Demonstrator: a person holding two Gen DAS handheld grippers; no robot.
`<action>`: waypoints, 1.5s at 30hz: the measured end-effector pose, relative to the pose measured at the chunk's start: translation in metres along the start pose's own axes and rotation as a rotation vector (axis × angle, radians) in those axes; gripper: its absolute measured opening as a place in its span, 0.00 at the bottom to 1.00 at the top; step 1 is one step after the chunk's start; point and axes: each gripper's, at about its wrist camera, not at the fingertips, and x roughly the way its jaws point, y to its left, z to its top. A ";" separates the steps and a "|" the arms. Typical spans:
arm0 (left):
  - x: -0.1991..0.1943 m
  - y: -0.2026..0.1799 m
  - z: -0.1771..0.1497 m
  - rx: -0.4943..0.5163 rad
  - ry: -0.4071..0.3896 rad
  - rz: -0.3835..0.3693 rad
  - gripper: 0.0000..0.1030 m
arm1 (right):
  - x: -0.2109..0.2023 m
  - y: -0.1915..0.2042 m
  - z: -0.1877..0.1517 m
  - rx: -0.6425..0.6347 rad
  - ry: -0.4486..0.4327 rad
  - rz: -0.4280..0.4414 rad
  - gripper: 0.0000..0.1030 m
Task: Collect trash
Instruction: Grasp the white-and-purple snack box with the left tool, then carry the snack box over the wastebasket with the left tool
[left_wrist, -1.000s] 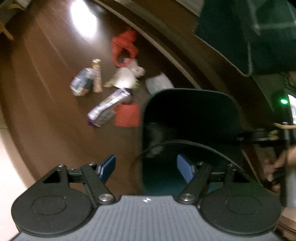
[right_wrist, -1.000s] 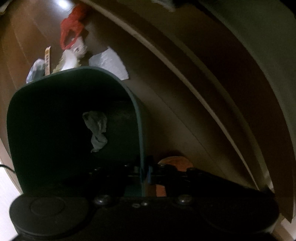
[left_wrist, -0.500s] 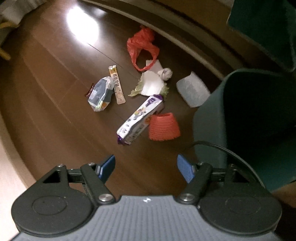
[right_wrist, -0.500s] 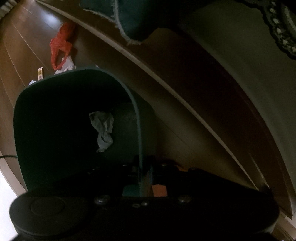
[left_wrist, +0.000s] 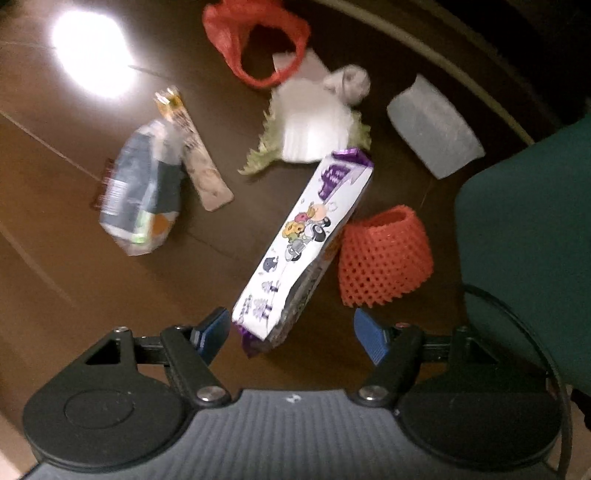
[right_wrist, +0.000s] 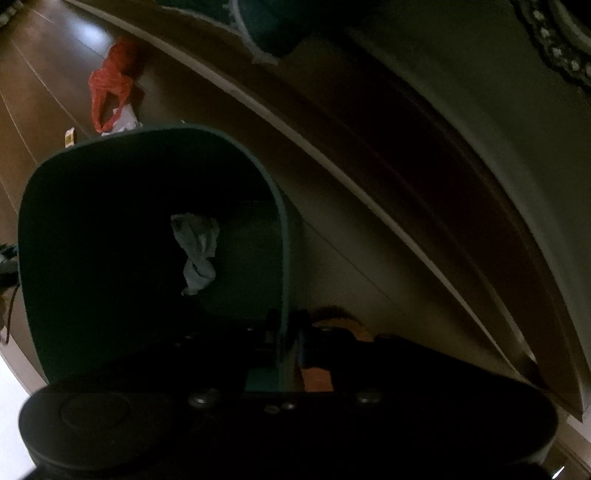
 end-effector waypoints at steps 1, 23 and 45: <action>0.009 0.003 0.002 0.003 0.007 -0.002 0.71 | 0.001 0.001 -0.001 0.001 0.004 -0.003 0.06; 0.020 0.011 -0.001 -0.092 0.001 0.023 0.03 | 0.002 0.004 -0.004 0.038 -0.021 -0.006 0.03; -0.217 -0.005 -0.075 -0.342 -0.146 0.073 0.01 | 0.000 0.042 -0.003 -0.103 -0.053 0.045 0.04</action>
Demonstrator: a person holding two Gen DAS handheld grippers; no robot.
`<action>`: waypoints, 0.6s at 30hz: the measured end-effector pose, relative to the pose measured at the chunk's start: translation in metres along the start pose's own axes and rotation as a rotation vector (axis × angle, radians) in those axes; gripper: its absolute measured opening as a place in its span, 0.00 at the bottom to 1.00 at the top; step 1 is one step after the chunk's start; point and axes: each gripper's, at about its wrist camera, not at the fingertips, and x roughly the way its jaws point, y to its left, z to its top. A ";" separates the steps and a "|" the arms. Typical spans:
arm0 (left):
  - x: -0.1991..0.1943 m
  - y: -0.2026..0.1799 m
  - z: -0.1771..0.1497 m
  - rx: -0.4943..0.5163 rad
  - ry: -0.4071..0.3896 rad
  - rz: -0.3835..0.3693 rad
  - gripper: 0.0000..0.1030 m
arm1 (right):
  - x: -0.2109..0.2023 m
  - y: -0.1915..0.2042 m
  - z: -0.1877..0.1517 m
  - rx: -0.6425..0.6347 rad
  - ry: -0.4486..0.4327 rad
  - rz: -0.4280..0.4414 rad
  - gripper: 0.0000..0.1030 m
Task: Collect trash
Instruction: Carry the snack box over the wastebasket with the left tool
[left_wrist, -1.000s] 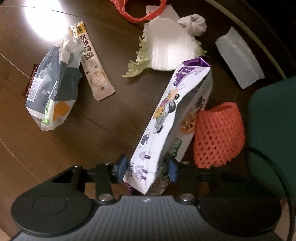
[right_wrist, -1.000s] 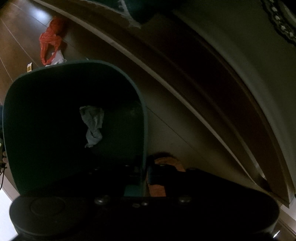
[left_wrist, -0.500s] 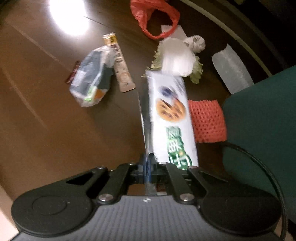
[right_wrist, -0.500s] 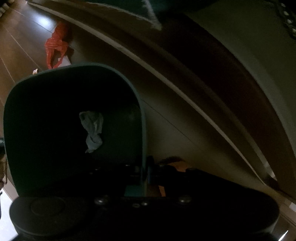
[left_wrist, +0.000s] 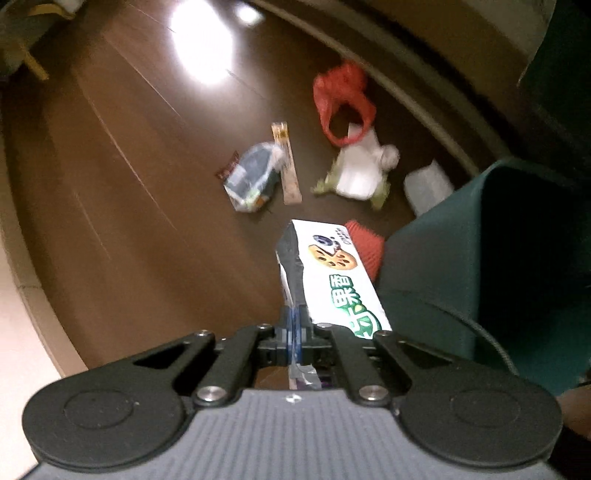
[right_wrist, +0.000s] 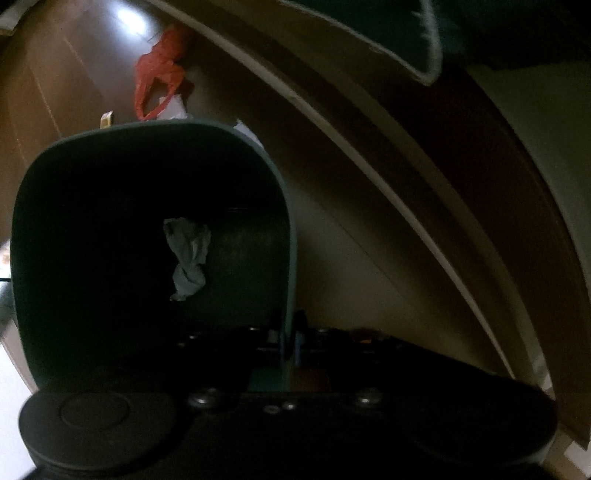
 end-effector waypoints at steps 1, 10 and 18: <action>-0.015 0.000 -0.001 -0.009 -0.017 0.000 0.01 | 0.001 0.004 0.000 -0.001 0.001 0.000 0.04; -0.097 -0.046 0.000 0.040 -0.090 -0.076 0.01 | -0.013 0.017 -0.004 -0.033 -0.020 -0.026 0.04; -0.083 -0.121 0.002 0.139 -0.045 -0.153 0.01 | -0.014 0.013 -0.003 -0.023 -0.017 -0.030 0.04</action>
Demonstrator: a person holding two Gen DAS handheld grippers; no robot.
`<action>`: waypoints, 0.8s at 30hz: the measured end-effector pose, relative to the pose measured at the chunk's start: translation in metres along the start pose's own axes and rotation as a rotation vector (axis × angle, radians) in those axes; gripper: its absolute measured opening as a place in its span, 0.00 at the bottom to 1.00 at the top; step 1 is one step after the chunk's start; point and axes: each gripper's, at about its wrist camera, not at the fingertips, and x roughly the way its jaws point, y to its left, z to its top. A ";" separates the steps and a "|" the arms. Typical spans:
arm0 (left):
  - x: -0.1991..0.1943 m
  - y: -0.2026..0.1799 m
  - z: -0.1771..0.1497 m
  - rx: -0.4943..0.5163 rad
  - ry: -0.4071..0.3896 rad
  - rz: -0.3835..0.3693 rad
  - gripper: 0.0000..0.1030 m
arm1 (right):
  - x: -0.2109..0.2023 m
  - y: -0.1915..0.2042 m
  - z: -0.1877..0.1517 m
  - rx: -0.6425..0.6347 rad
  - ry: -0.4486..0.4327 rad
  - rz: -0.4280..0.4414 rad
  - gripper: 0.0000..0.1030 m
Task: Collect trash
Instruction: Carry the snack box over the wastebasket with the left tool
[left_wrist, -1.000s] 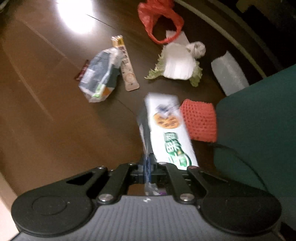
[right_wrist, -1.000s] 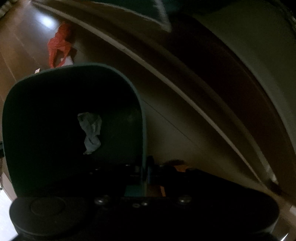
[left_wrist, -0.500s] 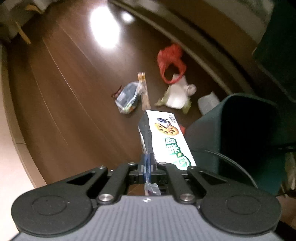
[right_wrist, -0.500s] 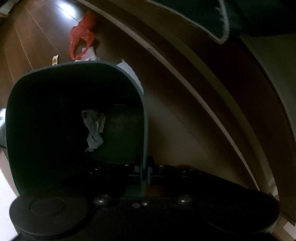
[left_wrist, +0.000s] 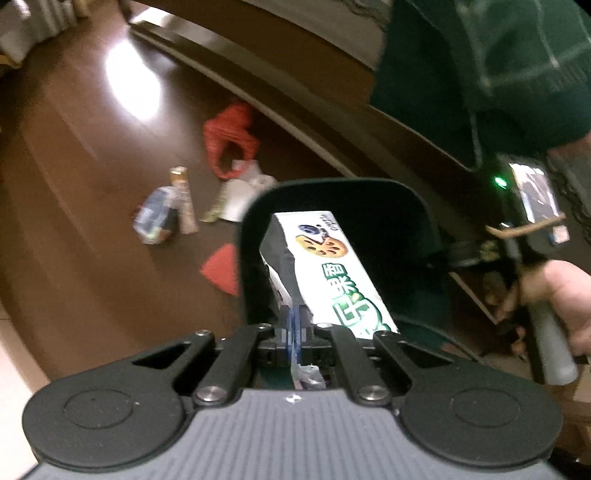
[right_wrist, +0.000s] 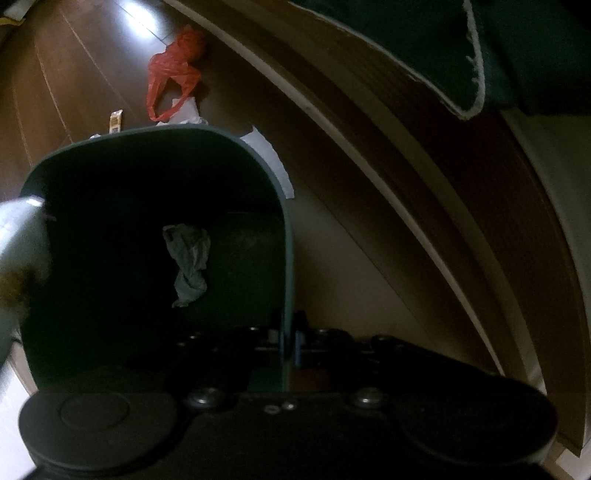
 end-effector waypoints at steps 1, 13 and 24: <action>0.006 -0.010 -0.001 0.020 0.006 0.007 0.01 | 0.001 -0.001 0.000 0.003 0.000 0.001 0.04; 0.077 -0.055 0.001 0.061 0.133 0.042 0.01 | 0.003 0.001 0.004 0.000 0.013 0.011 0.04; 0.103 -0.061 0.011 0.059 0.190 0.038 0.12 | 0.003 -0.003 0.004 0.017 0.037 0.028 0.05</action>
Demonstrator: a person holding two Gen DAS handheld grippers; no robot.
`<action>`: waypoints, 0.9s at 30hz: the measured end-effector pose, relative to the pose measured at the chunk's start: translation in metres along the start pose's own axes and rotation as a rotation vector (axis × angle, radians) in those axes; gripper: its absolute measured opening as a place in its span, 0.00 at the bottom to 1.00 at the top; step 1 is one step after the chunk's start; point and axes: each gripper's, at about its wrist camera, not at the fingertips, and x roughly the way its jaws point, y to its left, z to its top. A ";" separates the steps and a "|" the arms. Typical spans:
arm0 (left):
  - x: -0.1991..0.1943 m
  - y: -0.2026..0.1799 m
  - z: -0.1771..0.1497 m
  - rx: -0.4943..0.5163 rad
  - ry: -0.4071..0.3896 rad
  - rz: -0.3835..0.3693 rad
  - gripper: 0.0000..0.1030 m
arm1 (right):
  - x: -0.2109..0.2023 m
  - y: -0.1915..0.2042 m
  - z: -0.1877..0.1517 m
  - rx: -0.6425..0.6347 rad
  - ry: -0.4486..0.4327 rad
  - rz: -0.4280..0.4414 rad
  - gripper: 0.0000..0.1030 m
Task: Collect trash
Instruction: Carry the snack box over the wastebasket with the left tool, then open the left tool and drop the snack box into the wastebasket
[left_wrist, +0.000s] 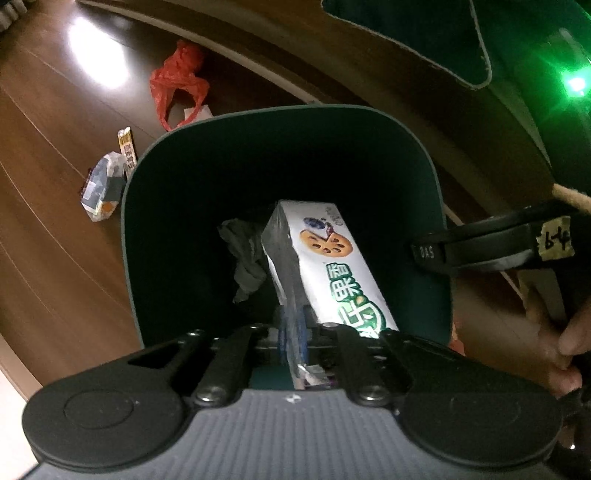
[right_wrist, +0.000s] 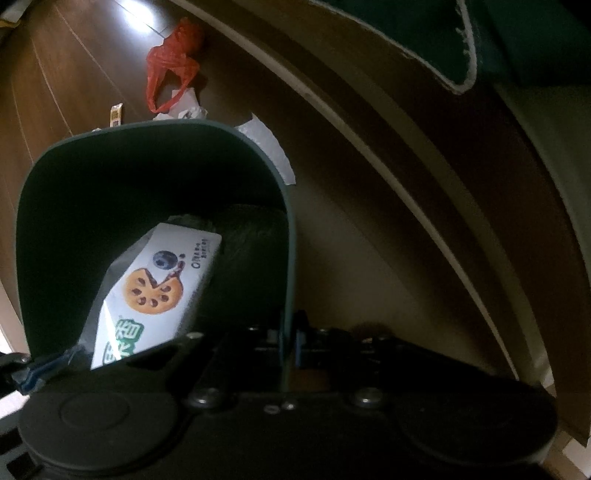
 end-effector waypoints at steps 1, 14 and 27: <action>0.000 0.000 0.000 -0.001 -0.001 -0.004 0.15 | 0.000 0.000 0.000 0.002 0.002 0.000 0.05; -0.027 0.012 -0.011 -0.025 -0.061 -0.058 0.66 | 0.010 -0.005 0.000 -0.022 0.021 -0.023 0.04; -0.042 0.033 -0.021 -0.131 -0.092 -0.025 0.85 | 0.013 -0.008 0.001 -0.020 0.033 -0.016 0.04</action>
